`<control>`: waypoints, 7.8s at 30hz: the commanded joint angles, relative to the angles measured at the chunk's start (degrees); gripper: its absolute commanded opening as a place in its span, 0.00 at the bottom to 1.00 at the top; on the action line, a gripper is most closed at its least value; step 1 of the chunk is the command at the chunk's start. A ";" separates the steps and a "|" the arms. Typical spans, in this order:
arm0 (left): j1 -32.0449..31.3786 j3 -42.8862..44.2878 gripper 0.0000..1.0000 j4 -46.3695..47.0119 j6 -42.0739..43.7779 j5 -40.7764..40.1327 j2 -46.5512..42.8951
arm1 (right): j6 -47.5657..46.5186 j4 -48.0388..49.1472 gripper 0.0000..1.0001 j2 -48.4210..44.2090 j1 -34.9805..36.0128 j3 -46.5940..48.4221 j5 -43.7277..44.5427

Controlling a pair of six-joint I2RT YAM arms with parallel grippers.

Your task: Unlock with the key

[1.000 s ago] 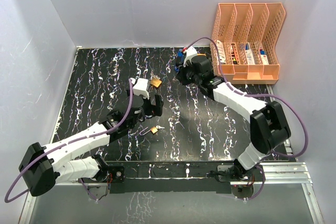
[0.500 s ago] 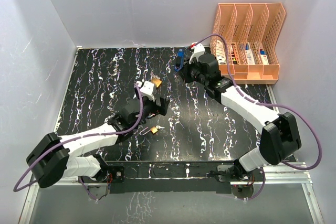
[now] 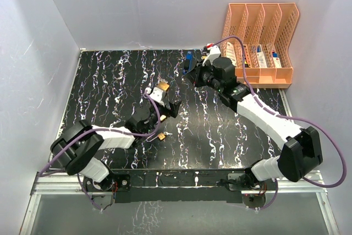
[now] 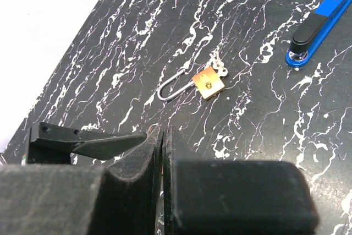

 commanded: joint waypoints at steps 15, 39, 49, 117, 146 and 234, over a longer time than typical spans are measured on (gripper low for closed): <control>3.00 4.35 0.61 20.67 -2.41 13.12 8.73 | 3.93 2.26 0.00 -5.72 1.55 -3.29 2.67; 3.66 8.16 0.38 24.27 -4.17 17.46 14.53 | 4.21 2.41 0.00 -5.37 1.54 -4.03 2.02; 3.66 7.25 0.09 23.67 -4.10 17.02 13.56 | 4.45 2.52 0.00 -5.51 1.55 -4.32 2.79; -2.73 24.65 0.00 -42.10 22.54 -3.51 -2.63 | 20.30 3.79 0.48 -1.71 -0.40 -4.92 4.84; -7.27 25.07 0.00 -37.59 27.90 -11.42 -0.60 | 24.42 5.85 0.22 2.69 -0.47 -5.61 -1.35; 8.32 19.35 0.91 -59.57 3.67 7.03 9.80 | 17.81 28.71 0.00 -6.07 -10.80 -25.30 -14.18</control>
